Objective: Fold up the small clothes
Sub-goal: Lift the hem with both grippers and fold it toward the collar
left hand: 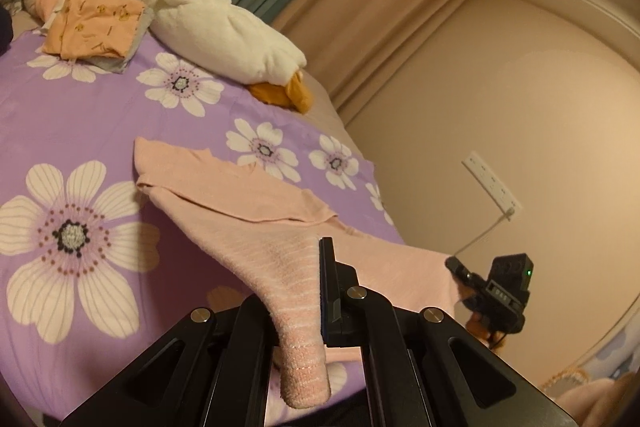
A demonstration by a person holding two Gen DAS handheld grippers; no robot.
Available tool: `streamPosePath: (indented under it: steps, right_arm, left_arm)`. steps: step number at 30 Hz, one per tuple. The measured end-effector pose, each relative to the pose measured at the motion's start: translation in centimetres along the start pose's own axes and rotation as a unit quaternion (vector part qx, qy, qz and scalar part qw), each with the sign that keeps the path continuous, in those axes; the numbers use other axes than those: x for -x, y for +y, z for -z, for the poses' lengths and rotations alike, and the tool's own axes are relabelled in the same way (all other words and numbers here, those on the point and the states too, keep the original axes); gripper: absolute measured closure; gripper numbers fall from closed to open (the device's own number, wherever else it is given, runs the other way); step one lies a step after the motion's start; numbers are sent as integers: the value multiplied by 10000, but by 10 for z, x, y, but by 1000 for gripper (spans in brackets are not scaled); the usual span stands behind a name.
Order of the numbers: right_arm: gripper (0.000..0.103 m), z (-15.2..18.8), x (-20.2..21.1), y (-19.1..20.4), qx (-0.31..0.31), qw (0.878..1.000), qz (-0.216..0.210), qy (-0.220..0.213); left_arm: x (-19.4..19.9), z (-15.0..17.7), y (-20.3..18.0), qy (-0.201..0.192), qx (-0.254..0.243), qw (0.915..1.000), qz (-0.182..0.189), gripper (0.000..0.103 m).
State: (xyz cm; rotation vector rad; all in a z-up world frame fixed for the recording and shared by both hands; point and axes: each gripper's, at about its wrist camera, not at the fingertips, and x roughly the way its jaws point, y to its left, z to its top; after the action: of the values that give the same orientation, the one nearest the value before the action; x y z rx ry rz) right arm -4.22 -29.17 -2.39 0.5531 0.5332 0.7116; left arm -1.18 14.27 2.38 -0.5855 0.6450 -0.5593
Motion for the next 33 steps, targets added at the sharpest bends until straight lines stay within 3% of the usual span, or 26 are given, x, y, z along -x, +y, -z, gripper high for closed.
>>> streamPosePath:
  steps: [10,33]
  right_arm:
    - [98,-1,11,10,285,9996,-90,-11]
    - [96,-51,-89,-59,-357,9981,359,362]
  left_arm:
    - [9,2,-6,-28,106,9999,2,103]
    - [-60,-43,76,90,1000,9936,-524,103]
